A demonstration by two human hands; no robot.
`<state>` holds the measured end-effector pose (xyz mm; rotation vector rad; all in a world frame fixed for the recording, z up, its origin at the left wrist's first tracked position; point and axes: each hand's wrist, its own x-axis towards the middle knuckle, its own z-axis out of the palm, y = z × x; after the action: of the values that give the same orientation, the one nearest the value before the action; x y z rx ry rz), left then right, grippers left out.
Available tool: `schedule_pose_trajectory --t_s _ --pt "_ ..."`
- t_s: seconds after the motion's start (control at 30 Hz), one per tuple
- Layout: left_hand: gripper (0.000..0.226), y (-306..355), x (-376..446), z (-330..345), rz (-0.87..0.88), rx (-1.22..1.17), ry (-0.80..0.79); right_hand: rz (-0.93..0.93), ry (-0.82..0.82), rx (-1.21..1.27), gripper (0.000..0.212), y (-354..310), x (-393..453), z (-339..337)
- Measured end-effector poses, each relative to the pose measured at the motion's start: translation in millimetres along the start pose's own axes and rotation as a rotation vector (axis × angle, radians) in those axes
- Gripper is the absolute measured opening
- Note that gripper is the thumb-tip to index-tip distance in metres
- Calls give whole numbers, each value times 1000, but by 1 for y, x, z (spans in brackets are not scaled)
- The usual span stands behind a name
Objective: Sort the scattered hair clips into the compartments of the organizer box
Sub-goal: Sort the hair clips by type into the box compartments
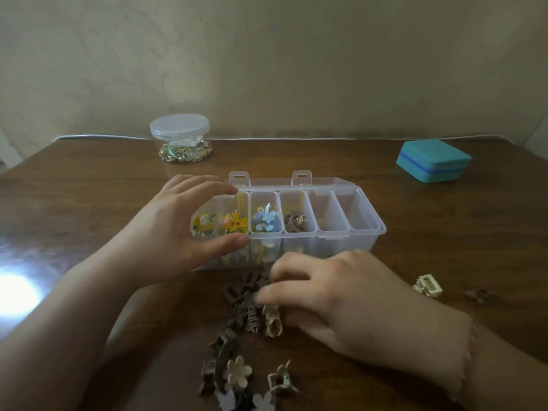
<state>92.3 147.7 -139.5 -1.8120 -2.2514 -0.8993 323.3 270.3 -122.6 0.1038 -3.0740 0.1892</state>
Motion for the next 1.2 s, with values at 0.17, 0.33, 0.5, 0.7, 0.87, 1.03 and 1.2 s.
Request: schedule_pose_trajectory --t_s 0.17,0.33,0.5,0.7,0.87,1.03,1.2 --pt "80 0 0 -1 -19 6 -13 17 30 -41 29 5 0 0" --pt "81 -1 0 -1 -24 2 -19 77 61 -83 26 12 -8 -11" --pt "76 -1 0 0 -4 -1 -4 123 529 158 19 25 -15 -30" --pt "76 -1 0 0 -1 5 0 253 448 -6 39 29 -13 -26" --pt "74 0 0 0 -5 0 -3 153 454 -3 30 17 -17 -26" --pt "74 0 0 -1 -16 -11 -8 224 308 13 27 22 -16 -29" --pt "75 1 0 -1 -26 -5 -13 31 -8 134 35 7 -14 -18"
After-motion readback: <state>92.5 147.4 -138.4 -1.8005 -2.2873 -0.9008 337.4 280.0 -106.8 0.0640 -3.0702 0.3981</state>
